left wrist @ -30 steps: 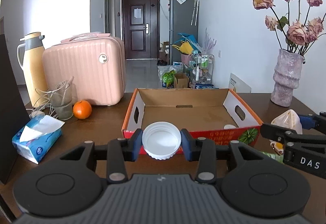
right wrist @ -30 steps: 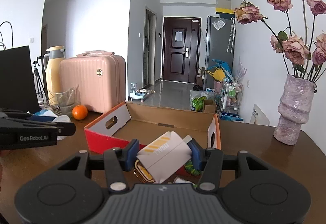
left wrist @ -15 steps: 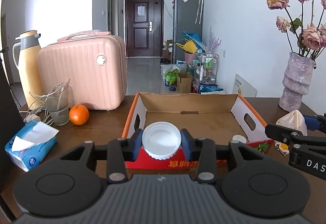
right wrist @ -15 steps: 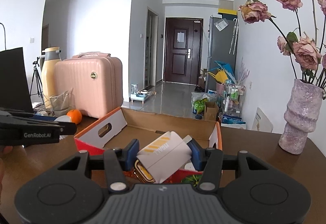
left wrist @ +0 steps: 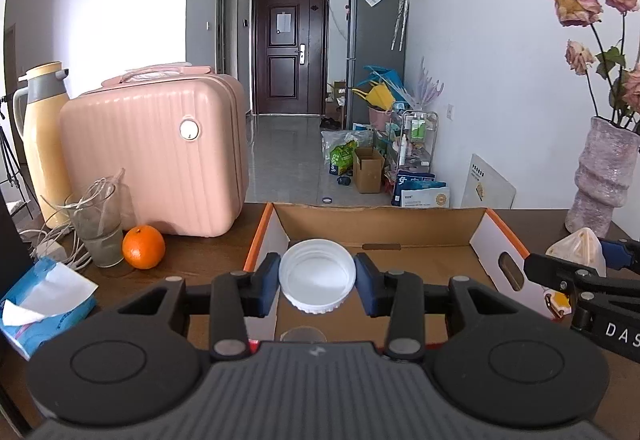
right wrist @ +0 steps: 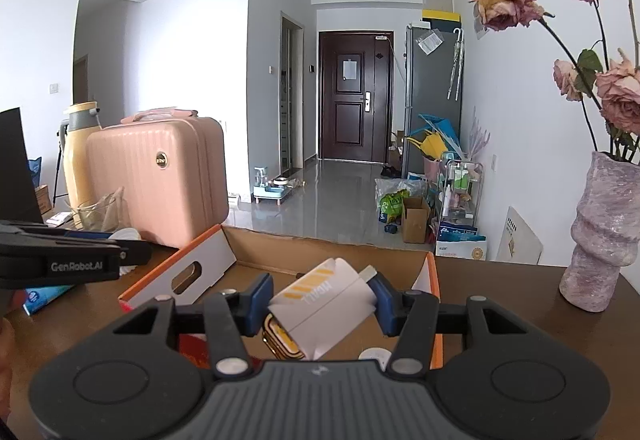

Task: Organize rigid objects
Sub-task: 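Carry the white cap with the left gripper into the box while the right carries the adapter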

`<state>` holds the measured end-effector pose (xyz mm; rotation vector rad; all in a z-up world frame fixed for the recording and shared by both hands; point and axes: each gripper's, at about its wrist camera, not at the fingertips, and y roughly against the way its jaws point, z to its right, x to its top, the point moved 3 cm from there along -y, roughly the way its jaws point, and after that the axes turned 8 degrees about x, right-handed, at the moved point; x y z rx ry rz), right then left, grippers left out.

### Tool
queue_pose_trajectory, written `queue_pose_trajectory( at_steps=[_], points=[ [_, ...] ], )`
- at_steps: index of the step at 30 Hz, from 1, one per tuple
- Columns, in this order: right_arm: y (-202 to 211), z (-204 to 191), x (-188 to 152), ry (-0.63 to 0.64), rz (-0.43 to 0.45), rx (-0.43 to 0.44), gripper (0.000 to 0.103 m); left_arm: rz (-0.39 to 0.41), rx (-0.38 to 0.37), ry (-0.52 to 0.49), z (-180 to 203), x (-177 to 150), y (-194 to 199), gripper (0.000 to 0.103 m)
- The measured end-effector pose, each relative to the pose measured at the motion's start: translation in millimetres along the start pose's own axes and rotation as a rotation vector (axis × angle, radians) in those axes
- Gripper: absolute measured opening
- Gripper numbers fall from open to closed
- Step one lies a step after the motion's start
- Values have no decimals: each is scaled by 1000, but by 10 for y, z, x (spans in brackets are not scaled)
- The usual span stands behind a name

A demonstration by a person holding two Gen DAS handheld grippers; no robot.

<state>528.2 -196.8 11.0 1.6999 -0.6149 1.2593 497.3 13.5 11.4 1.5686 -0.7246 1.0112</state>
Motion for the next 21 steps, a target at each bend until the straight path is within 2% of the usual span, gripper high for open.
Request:
queue_pose_trajectory(
  at_steps=[21],
  points=[
    [-680,166,0,-27,-72,-28,52,-47,27,-35,178,82,-670,41]
  ],
)
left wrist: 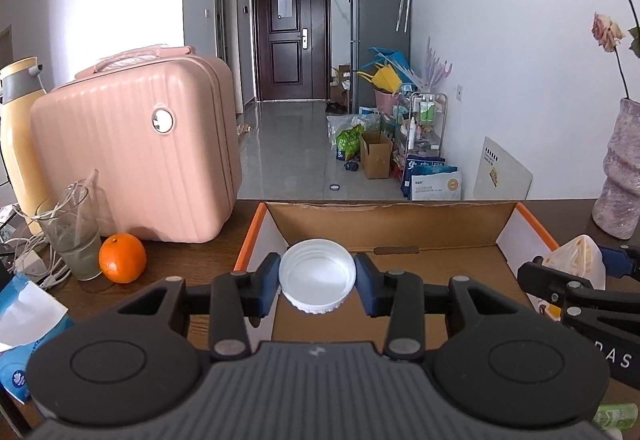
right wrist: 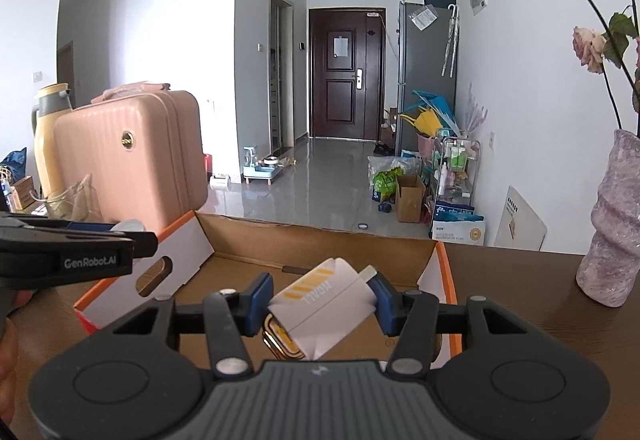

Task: Organize rigid objects
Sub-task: 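Carry the white cap with the left gripper into the box while the right carries the adapter, then open both grippers to drop the white cap and adapter into the box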

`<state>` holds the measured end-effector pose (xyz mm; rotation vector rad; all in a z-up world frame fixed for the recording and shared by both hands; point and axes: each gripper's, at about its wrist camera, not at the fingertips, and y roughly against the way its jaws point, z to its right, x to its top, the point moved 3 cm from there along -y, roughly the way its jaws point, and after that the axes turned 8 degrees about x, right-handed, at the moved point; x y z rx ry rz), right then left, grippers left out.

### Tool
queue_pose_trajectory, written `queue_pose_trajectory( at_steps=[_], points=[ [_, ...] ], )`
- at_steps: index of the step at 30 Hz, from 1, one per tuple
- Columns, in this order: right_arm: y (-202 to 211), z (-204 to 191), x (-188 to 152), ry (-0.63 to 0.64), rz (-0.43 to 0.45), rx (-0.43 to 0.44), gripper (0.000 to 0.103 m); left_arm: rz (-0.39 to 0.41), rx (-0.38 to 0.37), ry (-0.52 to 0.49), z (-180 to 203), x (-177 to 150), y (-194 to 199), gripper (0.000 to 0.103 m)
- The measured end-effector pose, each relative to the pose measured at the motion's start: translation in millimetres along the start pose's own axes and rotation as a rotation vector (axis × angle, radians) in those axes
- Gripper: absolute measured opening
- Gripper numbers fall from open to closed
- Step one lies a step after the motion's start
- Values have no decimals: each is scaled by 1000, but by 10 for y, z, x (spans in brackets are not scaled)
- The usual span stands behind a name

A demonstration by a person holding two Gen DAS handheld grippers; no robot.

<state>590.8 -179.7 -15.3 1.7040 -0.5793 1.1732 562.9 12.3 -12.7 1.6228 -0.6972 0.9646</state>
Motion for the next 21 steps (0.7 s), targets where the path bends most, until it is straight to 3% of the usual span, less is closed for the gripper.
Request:
queue_pose_trajectory(
  at_steps=[21],
  points=[
    [-523,23,-102,-19,-142,-37,52,-84,24,-56,130,-108,-475,41]
  ],
)
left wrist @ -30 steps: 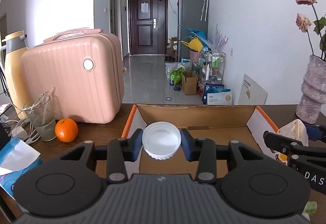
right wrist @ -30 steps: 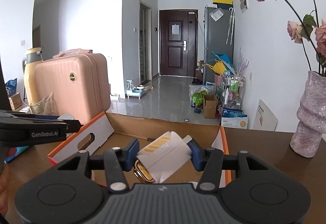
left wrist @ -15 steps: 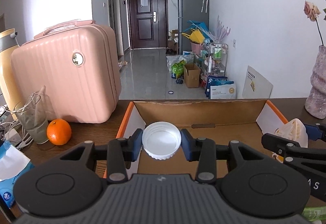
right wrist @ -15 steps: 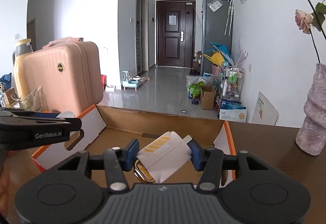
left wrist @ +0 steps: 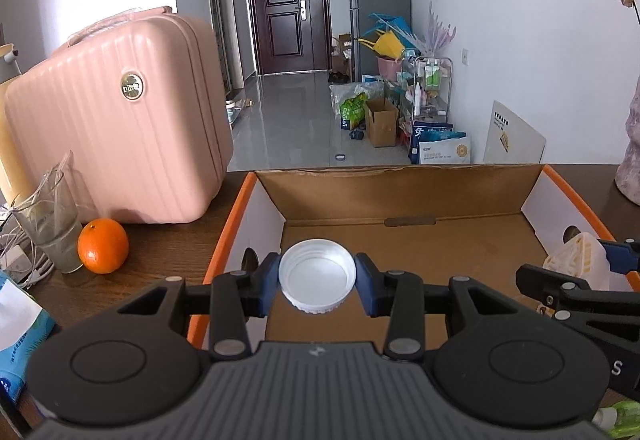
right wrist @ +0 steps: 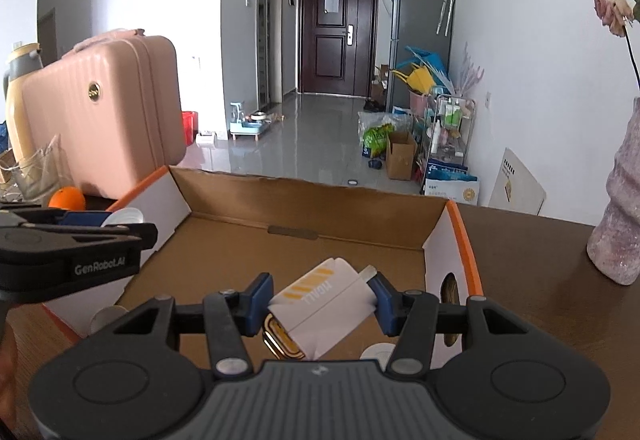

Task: Organize rigid objects
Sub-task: 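Open both grippers to drop the white cap and adapter into the box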

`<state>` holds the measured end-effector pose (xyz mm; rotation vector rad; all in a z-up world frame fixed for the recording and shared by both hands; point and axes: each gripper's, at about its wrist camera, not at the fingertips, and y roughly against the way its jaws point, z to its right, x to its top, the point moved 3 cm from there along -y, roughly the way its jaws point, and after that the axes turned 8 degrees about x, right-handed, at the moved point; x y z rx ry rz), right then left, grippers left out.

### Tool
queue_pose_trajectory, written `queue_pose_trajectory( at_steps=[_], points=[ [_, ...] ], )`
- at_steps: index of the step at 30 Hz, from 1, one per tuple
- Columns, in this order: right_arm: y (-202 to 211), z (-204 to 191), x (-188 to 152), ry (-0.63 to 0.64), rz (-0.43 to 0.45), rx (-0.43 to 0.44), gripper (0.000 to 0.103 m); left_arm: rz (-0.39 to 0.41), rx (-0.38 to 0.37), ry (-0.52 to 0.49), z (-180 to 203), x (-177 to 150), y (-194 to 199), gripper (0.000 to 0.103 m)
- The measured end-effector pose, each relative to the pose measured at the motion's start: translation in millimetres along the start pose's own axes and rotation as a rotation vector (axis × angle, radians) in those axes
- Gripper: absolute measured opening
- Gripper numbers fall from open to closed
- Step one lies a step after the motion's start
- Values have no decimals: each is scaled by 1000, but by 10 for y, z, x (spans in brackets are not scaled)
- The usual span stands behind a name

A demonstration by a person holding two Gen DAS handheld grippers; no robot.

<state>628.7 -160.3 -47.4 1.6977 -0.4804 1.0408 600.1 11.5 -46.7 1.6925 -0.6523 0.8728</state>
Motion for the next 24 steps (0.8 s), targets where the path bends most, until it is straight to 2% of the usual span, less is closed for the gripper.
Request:
queue_pose_trajectory(
  at_steps=[5,6,7,8,10,12,14,16,24],
  points=[
    [-14,4,-13,0,-7,2,51,4,-2,5,-9,1,13,42],
    [-4,15,-10,-2,-4,0,51,7,-4,7,-11,0,16,45],
    [5,26,-5,-3,-1,-3,55,10,-9,12,-18,2,23,50],
    [9,39,5,-4,-3,-5,60,12,-6,19,-31,6,28,64],
    [14,55,16,-9,5,-19,81,30,18,30,-65,19,63,79],
    [32,66,20,-11,12,-29,88,40,22,39,-91,30,89,82],
    [40,80,24,-16,10,-27,94,45,25,55,-117,39,101,95],
    [47,94,22,-23,15,-34,101,59,37,61,-129,45,120,99],
    [89,93,25,-18,14,-34,102,61,36,65,-141,53,130,101]
  ],
)
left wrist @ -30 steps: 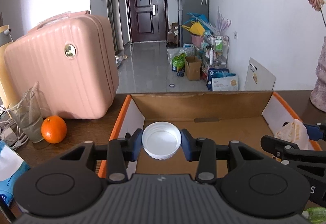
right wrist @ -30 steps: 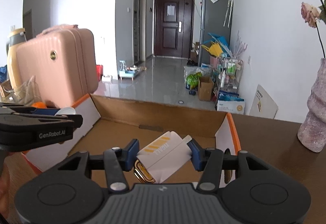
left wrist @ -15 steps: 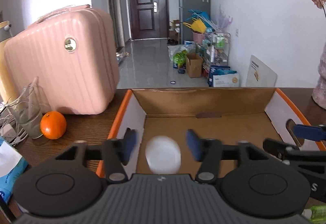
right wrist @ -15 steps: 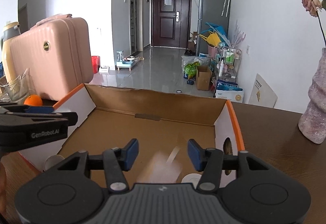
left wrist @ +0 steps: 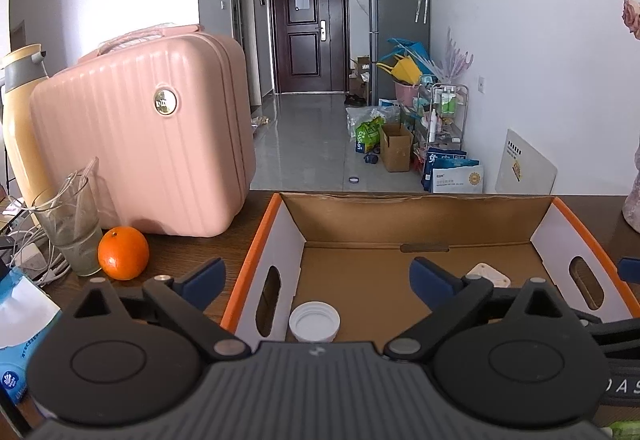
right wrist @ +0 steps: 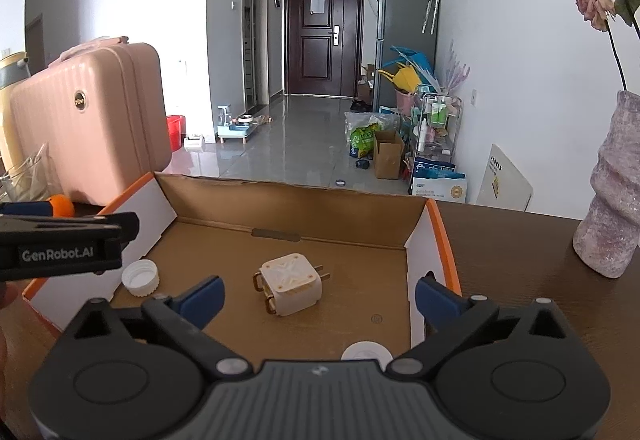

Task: Organize rigid objects
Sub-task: 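Open both grippers to drop the white cap and adapter into the box, then withdraw both tools from the box back over the table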

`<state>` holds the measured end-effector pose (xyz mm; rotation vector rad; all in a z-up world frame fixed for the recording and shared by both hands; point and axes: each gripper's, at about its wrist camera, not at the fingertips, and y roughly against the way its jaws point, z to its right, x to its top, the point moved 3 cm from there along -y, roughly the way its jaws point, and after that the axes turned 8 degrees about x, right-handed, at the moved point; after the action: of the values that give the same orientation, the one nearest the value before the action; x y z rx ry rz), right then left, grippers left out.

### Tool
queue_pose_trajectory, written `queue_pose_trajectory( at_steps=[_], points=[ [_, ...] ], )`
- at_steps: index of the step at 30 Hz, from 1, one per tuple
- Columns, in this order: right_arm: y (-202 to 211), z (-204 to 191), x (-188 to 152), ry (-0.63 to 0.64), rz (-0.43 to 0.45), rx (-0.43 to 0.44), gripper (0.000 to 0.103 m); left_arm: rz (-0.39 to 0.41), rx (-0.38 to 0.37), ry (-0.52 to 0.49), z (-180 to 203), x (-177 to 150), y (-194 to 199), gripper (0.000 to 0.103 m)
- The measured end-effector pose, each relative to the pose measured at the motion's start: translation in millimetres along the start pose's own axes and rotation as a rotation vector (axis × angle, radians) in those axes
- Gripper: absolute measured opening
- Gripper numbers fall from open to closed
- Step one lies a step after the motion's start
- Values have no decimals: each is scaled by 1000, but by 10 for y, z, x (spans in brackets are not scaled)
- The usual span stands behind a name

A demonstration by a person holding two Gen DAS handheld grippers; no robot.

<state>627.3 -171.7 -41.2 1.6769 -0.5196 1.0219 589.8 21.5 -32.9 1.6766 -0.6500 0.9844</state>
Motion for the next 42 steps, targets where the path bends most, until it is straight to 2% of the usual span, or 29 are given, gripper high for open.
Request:
queue_pose_trajectory(
  at_steps=[9,20,28,42],
  points=[
    [151,16,34,3,31,0,103,1,-12,23,-64,21,71,103],
    [547,5,13,29,100,2,103,47,-28,45,-203,20,421,103],
    [880,-2,-155,36,142,-4,103,74,-31,49,-364,-85,708,103],
    [1398,-61,-511,35,151,-26,103,80,-41,46,-641,-333,1170,103]
  ],
)
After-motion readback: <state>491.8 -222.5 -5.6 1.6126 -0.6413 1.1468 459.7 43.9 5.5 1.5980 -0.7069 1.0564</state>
